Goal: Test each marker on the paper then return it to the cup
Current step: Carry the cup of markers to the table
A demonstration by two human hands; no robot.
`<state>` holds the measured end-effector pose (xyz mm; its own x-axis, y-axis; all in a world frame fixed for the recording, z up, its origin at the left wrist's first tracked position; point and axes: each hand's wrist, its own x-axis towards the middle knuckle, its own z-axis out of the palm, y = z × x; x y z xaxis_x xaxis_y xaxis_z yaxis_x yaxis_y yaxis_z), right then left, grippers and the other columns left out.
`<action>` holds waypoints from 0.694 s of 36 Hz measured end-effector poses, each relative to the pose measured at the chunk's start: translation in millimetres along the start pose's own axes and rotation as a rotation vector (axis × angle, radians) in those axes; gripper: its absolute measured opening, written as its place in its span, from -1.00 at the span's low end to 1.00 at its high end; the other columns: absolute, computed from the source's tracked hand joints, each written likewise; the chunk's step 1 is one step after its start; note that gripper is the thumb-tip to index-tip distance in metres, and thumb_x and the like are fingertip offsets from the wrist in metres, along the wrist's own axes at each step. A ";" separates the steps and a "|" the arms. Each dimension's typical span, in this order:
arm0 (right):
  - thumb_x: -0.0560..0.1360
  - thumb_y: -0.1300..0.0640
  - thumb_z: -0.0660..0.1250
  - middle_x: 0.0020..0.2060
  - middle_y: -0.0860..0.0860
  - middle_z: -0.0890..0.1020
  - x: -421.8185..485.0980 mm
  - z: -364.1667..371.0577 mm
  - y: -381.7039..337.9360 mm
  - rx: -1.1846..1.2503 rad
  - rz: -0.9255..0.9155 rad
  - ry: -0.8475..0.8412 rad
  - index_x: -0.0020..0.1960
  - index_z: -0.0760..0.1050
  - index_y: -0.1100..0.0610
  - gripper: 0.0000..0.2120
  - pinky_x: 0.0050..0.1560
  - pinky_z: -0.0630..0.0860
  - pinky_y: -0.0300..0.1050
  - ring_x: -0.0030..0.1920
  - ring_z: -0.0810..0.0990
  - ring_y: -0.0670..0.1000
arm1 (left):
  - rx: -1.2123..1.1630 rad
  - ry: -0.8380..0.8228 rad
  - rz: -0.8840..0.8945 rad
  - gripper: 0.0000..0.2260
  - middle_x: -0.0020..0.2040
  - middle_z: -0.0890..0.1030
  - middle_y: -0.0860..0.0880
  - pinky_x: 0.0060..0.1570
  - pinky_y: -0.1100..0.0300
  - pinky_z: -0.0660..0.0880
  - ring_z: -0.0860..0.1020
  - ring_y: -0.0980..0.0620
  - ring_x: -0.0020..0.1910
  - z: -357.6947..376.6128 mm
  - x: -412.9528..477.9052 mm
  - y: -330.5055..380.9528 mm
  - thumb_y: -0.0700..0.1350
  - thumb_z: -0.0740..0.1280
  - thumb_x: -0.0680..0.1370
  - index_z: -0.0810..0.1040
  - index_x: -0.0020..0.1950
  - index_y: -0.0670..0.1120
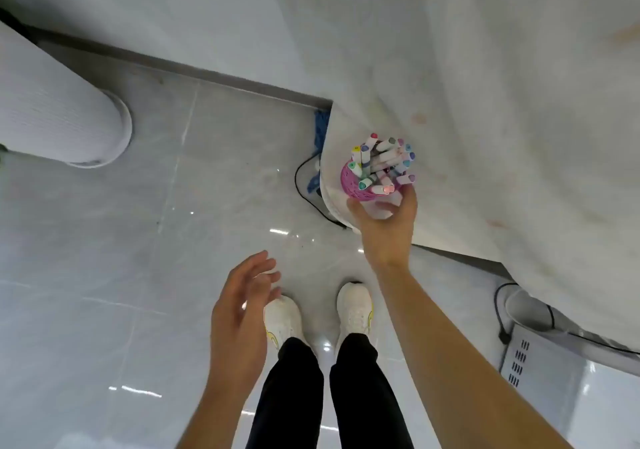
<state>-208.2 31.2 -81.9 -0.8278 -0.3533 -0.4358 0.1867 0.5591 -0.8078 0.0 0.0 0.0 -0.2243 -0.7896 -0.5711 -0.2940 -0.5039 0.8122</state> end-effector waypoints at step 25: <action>0.29 0.03 0.70 0.17 -0.08 0.68 -80.9 -33.3 -33.3 -0.095 -0.086 -0.234 0.27 0.54 -0.12 -0.39 0.22 0.65 0.12 0.23 0.66 -0.01 | 0.058 0.183 -0.123 -0.76 0.09 0.69 0.07 0.22 -0.11 0.56 0.67 0.03 0.08 -47.8 -46.7 18.7 0.02 0.27 0.58 0.63 0.19 0.09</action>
<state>-165.1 66.1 -6.6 -0.6912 -0.5605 -0.4561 0.0614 0.5834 -0.8099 49.3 10.7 47.6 -0.0125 -0.7766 -0.6299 -0.3632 -0.5834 0.7265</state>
